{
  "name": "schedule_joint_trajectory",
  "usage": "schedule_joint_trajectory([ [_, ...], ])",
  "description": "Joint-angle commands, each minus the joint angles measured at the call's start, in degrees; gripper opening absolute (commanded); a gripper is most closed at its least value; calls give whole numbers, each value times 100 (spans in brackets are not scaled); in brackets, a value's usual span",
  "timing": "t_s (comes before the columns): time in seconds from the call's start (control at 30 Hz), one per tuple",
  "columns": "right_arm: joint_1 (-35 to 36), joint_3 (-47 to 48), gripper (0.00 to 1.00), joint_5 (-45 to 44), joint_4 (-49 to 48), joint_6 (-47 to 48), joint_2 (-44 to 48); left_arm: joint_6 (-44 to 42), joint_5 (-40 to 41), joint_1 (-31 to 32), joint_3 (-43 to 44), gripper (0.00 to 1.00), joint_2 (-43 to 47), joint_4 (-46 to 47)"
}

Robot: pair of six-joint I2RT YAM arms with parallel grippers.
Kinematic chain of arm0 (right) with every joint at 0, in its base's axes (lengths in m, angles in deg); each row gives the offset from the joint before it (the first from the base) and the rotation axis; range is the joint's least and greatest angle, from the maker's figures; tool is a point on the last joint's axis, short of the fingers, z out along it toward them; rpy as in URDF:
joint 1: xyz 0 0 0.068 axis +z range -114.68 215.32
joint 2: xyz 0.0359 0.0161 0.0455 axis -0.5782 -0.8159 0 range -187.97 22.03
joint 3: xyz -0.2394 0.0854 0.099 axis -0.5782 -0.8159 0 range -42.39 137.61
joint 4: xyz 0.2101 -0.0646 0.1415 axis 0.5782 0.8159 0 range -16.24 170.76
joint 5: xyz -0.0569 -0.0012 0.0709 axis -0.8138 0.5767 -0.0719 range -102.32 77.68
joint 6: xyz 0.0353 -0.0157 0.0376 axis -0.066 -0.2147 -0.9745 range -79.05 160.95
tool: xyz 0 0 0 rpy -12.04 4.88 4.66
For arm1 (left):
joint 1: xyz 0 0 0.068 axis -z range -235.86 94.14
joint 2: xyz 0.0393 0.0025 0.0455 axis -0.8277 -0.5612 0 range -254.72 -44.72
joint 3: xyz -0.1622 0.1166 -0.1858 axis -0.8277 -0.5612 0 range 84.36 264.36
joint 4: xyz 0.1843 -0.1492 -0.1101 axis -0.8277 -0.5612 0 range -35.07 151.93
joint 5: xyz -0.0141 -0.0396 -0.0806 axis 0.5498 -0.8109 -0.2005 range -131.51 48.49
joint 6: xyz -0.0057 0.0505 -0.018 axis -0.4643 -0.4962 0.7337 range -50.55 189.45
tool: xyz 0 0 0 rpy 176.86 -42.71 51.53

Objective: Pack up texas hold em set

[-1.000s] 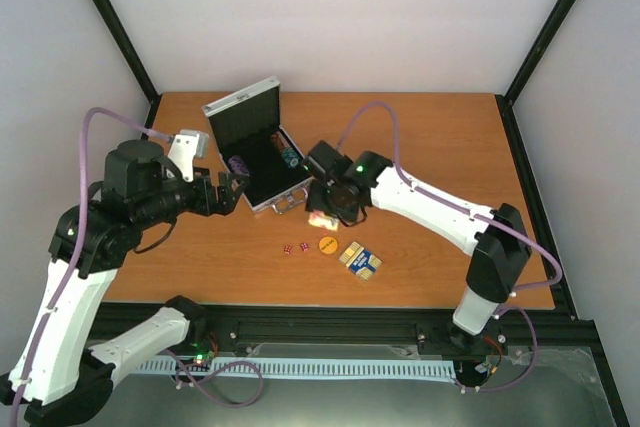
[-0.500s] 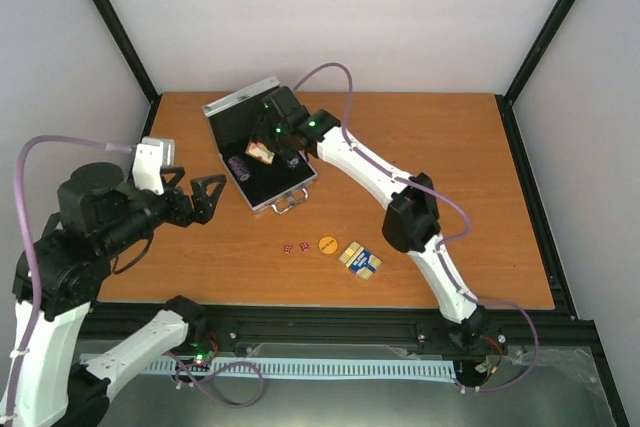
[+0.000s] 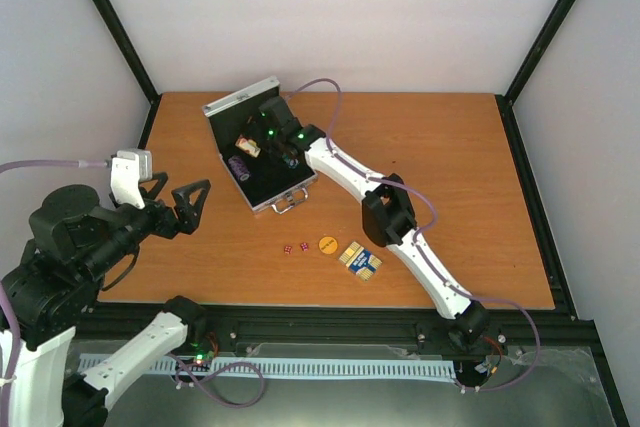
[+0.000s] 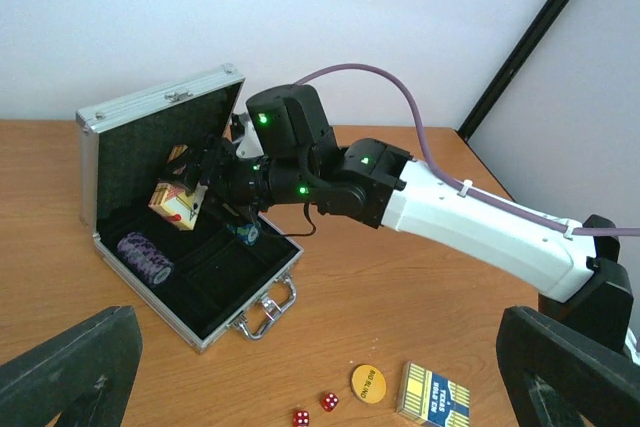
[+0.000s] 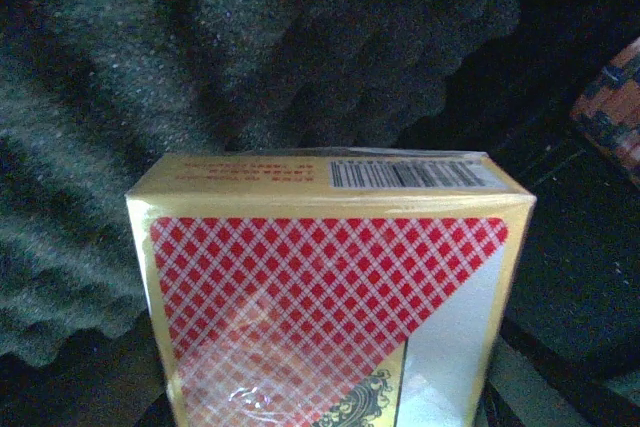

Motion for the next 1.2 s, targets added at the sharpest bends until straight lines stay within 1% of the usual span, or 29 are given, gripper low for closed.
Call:
schedule_joint_trajectory([
  [0.0,17,336,4,-194,-942,-142,-71,-18,168,39,118,100,4,-41],
  [0.27,111,346,5,-794,-1186,-181,-283,24,98,39,95,100,7,-141],
  [0.5,242,355,5,-838,-1196,-301,-492,-46,64,39,91,100,-32,-152],
  [0.77,372,347,5,-1096,-722,-318,-397,-96,-10,39,77,100,-32,-125],
  [1.0,507,184,5,-1774,-231,-477,-243,-111,-32,40,125,100,-21,-173],
  [1.17,537,109,5,-1933,-196,-613,-254,-104,-33,34,161,100,-22,-245],
])
